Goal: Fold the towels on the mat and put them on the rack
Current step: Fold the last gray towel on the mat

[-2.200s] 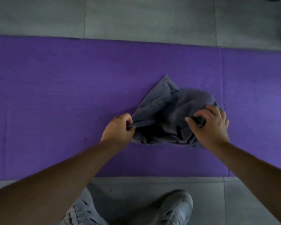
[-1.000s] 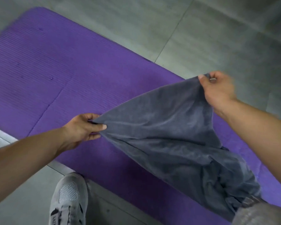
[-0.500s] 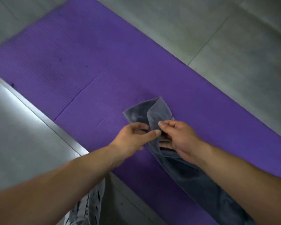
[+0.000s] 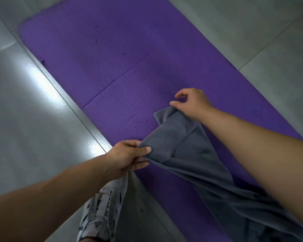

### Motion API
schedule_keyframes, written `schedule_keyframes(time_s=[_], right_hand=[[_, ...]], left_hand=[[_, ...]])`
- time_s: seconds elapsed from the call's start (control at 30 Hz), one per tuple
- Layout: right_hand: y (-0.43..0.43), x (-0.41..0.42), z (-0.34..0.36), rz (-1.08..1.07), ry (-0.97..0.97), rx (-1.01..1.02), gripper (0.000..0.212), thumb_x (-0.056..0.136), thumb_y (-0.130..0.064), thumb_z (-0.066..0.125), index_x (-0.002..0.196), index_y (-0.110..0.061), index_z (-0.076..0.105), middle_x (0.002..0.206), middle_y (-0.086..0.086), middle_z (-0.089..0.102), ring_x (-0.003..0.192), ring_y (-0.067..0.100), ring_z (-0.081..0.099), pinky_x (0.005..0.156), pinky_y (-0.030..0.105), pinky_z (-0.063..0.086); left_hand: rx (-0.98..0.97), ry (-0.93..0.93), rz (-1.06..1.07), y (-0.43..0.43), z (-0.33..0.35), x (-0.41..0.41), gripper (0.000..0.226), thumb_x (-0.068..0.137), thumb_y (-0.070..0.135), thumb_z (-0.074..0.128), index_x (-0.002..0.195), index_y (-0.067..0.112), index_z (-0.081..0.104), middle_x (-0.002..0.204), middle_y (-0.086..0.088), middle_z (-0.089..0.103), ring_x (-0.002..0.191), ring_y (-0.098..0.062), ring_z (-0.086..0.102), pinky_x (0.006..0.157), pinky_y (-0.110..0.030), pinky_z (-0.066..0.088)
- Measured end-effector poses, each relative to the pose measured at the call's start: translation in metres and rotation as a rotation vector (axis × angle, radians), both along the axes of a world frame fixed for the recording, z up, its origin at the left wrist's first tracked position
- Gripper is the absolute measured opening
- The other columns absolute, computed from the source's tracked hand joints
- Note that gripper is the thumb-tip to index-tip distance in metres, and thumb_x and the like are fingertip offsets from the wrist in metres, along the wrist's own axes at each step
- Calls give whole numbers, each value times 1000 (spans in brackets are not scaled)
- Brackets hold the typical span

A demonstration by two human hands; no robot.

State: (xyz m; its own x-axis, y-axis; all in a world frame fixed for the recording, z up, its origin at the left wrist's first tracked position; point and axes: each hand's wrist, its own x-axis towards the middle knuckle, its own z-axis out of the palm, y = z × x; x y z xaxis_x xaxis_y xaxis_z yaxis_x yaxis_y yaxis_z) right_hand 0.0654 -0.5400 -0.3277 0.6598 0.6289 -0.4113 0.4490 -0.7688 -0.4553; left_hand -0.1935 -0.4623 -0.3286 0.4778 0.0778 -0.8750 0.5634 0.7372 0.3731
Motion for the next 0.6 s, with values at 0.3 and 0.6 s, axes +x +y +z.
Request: schedule_keyframes(time_s=[0.3,0.6], right_hand=[[29,7,-12,397,79,-305,29,78,-50,81,84,-24,67,89,-8,65,85,12,62,73,32,54],[24,25,7,-263,378,-112,17,89,-22,67,75,-14,61,69,1,58,57,13,54,50,25,40]], left_hand=[[45,-88,182,23,-3,-21,27,79,12,77,105,5,73,100,-14,75,88,-21,72,75,-30,62],[124,-70,180,30,-4,-18,5,86,7,73,89,11,74,90,-9,75,79,-16,72,72,-29,62]])
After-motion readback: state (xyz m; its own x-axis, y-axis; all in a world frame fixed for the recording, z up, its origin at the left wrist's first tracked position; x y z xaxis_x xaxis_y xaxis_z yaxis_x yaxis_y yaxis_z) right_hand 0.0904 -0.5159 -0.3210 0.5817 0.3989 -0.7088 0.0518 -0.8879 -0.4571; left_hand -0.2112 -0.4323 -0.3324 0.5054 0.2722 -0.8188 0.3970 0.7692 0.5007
